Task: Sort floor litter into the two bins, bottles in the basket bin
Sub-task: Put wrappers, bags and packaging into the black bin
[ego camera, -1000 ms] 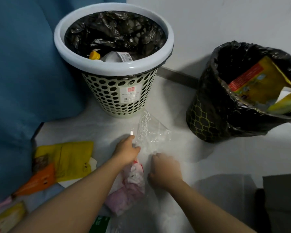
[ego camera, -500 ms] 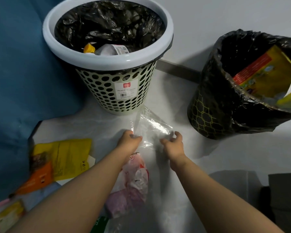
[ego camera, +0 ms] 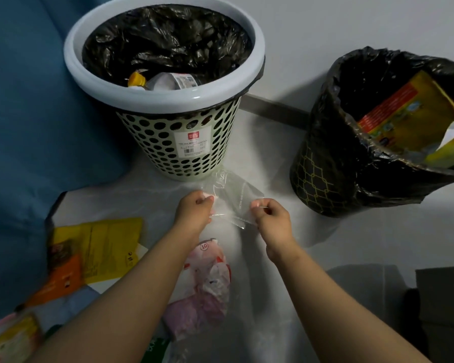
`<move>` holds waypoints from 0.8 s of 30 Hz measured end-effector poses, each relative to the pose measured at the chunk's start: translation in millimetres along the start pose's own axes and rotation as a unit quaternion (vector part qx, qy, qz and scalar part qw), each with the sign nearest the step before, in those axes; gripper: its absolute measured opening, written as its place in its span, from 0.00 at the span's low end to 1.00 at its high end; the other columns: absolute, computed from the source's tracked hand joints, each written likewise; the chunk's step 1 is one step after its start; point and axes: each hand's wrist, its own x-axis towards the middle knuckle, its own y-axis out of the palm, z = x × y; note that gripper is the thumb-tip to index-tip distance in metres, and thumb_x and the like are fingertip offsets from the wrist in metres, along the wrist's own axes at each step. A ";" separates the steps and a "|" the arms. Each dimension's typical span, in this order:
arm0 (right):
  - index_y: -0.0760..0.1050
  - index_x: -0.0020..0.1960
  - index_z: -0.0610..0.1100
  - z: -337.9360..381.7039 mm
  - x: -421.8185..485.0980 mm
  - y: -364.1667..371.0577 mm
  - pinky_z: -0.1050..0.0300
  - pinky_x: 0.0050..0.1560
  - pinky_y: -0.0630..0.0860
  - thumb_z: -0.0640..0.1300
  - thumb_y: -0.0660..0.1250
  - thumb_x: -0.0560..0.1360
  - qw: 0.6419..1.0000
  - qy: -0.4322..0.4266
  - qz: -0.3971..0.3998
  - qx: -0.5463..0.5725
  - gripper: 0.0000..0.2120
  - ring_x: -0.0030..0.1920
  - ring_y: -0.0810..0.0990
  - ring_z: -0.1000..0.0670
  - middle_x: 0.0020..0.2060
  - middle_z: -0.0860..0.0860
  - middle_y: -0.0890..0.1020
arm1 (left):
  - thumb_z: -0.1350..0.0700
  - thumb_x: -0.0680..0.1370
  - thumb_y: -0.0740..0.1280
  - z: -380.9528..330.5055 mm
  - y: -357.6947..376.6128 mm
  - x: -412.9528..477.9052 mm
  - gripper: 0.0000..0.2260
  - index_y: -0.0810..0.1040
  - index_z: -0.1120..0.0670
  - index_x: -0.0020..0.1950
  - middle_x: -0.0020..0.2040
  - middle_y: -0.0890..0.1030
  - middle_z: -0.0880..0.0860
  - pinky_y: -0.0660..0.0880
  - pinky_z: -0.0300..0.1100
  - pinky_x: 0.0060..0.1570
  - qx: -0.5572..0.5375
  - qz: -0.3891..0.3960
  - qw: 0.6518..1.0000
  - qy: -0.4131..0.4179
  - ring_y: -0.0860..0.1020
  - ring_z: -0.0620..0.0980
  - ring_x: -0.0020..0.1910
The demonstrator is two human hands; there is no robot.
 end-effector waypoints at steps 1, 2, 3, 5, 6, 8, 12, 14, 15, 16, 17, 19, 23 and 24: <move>0.73 0.37 0.45 4.0 -1.2 1.3 0.64 0.36 0.67 0.38 0.64 0.77 1.000 -0.013 0.000 0.007 0.10 0.34 0.68 0.55 0.32 0.52 0.72 | 0.60 0.79 0.61 -4.9 -0.6 -3.1 0.08 0.72 0.55 0.40 0.37 0.73 0.50 0.74 0.38 0.40 -0.017 0.001 1.000 0.000 0.74 0.45 0.36; 0.73 0.37 0.46 8.0 -2.4 2.4 0.63 0.37 0.67 0.38 0.64 0.77 1.000 -0.023 0.002 0.013 0.10 0.35 0.68 0.55 0.33 0.52 0.73 | 0.60 0.80 0.61 -10.1 -1.7 -5.5 0.06 0.73 0.56 0.43 0.37 0.73 0.50 0.73 0.37 0.39 -0.031 0.001 1.000 0.003 0.74 0.44 0.36; 0.73 0.37 0.46 12.5 -3.4 3.2 0.63 0.38 0.67 0.38 0.64 0.77 0.999 -0.029 0.001 0.017 0.10 0.35 0.69 0.55 0.34 0.52 0.73 | 0.60 0.80 0.61 -15.6 -2.8 -7.7 0.05 0.73 0.56 0.44 0.38 0.74 0.50 0.73 0.36 0.39 -0.043 0.003 0.999 0.007 0.74 0.43 0.36; 0.73 0.37 0.46 22.0 -5.4 2.9 0.63 0.39 0.68 0.38 0.63 0.77 0.999 -0.042 -0.008 0.027 0.10 0.36 0.70 0.55 0.34 0.52 0.74 | 0.61 0.79 0.61 -25.6 -4.5 -11.1 0.07 0.73 0.54 0.41 0.38 0.74 0.50 0.73 0.36 0.39 -0.061 0.008 0.998 0.023 0.73 0.43 0.36; 0.73 0.37 0.47 27.1 -6.3 2.1 0.63 0.40 0.68 0.37 0.63 0.77 0.998 -0.050 -0.014 0.035 0.11 0.36 0.70 0.56 0.35 0.53 0.74 | 0.61 0.79 0.61 -30.4 -4.6 -13.0 0.09 0.72 0.53 0.40 0.37 0.73 0.50 0.72 0.36 0.39 -0.065 0.010 0.997 0.034 0.73 0.43 0.35; 0.72 0.37 0.47 37.4 -8.3 0.5 0.62 0.43 0.69 0.37 0.63 0.77 0.997 -0.064 -0.023 0.048 0.11 0.38 0.71 0.55 0.36 0.53 0.75 | 0.61 0.79 0.61 -39.5 -4.5 -17.1 0.09 0.72 0.52 0.39 0.36 0.73 0.51 0.72 0.36 0.38 -0.070 0.017 0.996 0.053 0.72 0.43 0.35; 0.73 0.38 0.47 52.4 -16.0 -2.5 0.61 0.44 0.69 0.37 0.64 0.76 0.994 -0.075 -0.028 0.071 0.10 0.39 0.71 0.54 0.37 0.52 0.74 | 0.61 0.79 0.62 -50.2 -6.0 -25.0 0.09 0.71 0.52 0.39 0.37 0.72 0.50 0.73 0.37 0.40 -0.071 0.026 0.995 0.072 0.73 0.44 0.35; 0.73 0.38 0.47 56.6 -23.2 -4.8 0.61 0.43 0.69 0.37 0.64 0.76 0.994 -0.073 -0.024 0.081 0.10 0.38 0.70 0.53 0.36 0.51 0.73 | 0.60 0.79 0.62 -52.0 -7.3 -30.6 0.09 0.71 0.52 0.38 0.37 0.72 0.50 0.73 0.37 0.40 -0.071 0.026 0.994 0.078 0.73 0.44 0.35; 0.72 0.38 0.47 58.0 -27.4 -6.1 0.62 0.42 0.69 0.37 0.63 0.76 0.994 -0.070 -0.021 0.087 0.10 0.38 0.70 0.53 0.36 0.51 0.73 | 0.60 0.79 0.62 -52.5 -8.3 -33.3 0.09 0.72 0.53 0.39 0.37 0.72 0.50 0.73 0.37 0.40 -0.069 0.026 0.994 0.082 0.73 0.44 0.35; 0.72 0.38 0.47 58.9 -32.0 -8.0 0.62 0.41 0.69 0.36 0.63 0.76 0.993 -0.067 -0.018 0.093 0.10 0.37 0.71 0.54 0.36 0.51 0.73 | 0.60 0.79 0.62 -52.8 -9.7 -36.2 0.08 0.72 0.54 0.40 0.37 0.72 0.51 0.73 0.37 0.40 -0.065 0.027 0.994 0.087 0.73 0.44 0.35; 0.72 0.39 0.47 59.1 -36.6 -10.2 0.62 0.40 0.69 0.35 0.63 0.76 0.993 -0.065 -0.014 0.099 0.10 0.36 0.71 0.54 0.35 0.51 0.73 | 0.60 0.79 0.62 -53.0 -11.6 -39.2 0.06 0.73 0.55 0.42 0.37 0.73 0.51 0.73 0.37 0.40 -0.058 0.030 0.994 0.092 0.73 0.44 0.35; 0.72 0.39 0.46 58.8 -46.4 -15.8 0.62 0.40 0.69 0.34 0.62 0.76 0.993 -0.061 -0.007 0.104 0.10 0.35 0.72 0.54 0.34 0.51 0.74 | 0.60 0.78 0.63 -55.1 -16.5 -46.7 0.02 0.72 0.56 0.46 0.40 0.72 0.54 0.73 0.38 0.41 -0.045 0.046 0.993 0.096 0.74 0.45 0.36; 0.70 0.38 0.44 57.9 -64.8 -28.7 0.60 0.40 0.69 0.31 0.59 0.74 0.994 -0.052 0.000 0.097 0.12 0.35 0.73 0.53 0.34 0.51 0.75 | 0.59 0.77 0.65 -64.5 -26.0 -64.2 0.05 0.73 0.53 0.42 0.41 0.75 0.51 0.73 0.39 0.42 -0.020 0.058 0.993 0.102 0.74 0.46 0.39; 0.70 0.37 0.44 58.6 -68.4 -31.3 0.60 0.40 0.69 0.30 0.59 0.74 0.994 -0.052 0.000 0.096 0.12 0.36 0.73 0.53 0.34 0.51 0.76 | 0.59 0.77 0.66 -67.7 -27.5 -69.8 0.04 0.74 0.51 0.43 0.42 0.76 0.50 0.73 0.39 0.42 -0.017 0.053 0.991 0.118 0.74 0.45 0.40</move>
